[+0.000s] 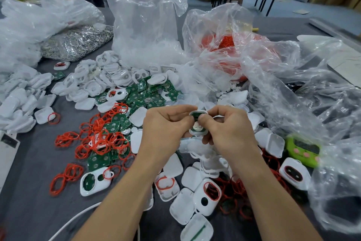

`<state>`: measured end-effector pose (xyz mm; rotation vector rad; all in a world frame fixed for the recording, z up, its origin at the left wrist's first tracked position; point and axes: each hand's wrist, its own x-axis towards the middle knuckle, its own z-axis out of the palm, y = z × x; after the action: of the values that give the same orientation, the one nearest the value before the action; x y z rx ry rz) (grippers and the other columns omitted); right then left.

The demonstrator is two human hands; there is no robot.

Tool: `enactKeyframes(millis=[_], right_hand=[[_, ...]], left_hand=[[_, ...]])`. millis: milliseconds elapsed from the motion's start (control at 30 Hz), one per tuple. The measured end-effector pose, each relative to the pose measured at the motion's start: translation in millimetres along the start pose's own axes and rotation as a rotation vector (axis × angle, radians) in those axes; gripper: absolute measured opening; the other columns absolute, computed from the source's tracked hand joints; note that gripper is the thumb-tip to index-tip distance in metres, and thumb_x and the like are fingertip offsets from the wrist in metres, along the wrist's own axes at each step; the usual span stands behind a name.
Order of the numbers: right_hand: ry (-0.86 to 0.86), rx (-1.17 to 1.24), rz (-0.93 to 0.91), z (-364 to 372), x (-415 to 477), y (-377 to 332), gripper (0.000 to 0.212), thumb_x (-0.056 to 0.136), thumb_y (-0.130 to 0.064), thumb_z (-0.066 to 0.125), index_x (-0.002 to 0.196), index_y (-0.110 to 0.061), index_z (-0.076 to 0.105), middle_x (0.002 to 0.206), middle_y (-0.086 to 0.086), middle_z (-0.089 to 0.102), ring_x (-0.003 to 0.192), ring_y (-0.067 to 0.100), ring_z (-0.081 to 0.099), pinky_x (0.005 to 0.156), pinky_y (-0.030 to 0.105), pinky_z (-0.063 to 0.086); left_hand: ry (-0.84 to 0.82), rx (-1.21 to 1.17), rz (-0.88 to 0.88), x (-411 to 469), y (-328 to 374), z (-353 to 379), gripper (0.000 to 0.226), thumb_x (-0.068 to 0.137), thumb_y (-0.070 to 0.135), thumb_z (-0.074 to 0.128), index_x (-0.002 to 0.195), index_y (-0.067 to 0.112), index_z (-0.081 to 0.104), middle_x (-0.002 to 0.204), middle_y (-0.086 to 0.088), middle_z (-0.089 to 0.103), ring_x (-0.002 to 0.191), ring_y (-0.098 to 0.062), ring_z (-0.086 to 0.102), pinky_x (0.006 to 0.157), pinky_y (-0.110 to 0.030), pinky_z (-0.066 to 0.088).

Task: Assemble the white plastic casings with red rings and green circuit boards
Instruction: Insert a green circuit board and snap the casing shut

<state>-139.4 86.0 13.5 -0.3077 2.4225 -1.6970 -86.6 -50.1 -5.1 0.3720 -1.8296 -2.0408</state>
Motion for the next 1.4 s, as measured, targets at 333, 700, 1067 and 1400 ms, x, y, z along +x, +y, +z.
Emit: enactKeyframes(millis=[333,700,1067,1400], right_hand=[[-0.028,0.018,0.009,-1,0,1,0.02,0.094,-0.02,0.072,0.074,-0.021,0.07,0.062,0.0,0.073,0.048,0.016,0.069,0.046,0.022,0.05],[-0.051,0.077,0.001,-1,3,5,0.018,0.096,-0.018,0.07,0.078,-0.013,0.069,0.063,0.006,0.073,0.049,0.021,0.069,0.047,0.027,0.053],[-0.085,0.113,0.009,-2,5,7,0.015,0.093,-0.016,0.073,0.078,-0.016,0.072,0.067,0.007,0.075,0.052,0.022,0.071,0.049,0.024,0.052],[-0.069,0.185,0.096,-5,8,5,0.018,0.098,-0.019,0.068,0.083,-0.012,0.074,0.07,0.009,0.076,0.058,0.032,0.074,0.056,0.037,0.062]], left_hand=[[0.009,0.025,0.012,0,-1,2,0.025,0.076,0.017,0.074,0.089,0.037,0.083,0.086,0.0,0.081,0.075,-0.017,0.076,0.064,-0.024,0.057],[0.024,0.041,-0.015,2,-2,1,0.022,0.08,0.015,0.076,0.093,0.031,0.083,0.085,-0.002,0.08,0.07,-0.029,0.071,0.068,-0.037,0.061],[0.012,0.003,-0.027,2,1,0,0.037,0.086,-0.006,0.072,0.084,0.029,0.084,0.083,-0.005,0.08,0.068,-0.013,0.073,0.06,-0.022,0.056],[-0.078,-0.039,-0.062,1,5,0,0.035,0.087,-0.007,0.07,0.095,0.026,0.082,0.089,-0.006,0.08,0.077,-0.013,0.074,0.066,-0.019,0.056]])
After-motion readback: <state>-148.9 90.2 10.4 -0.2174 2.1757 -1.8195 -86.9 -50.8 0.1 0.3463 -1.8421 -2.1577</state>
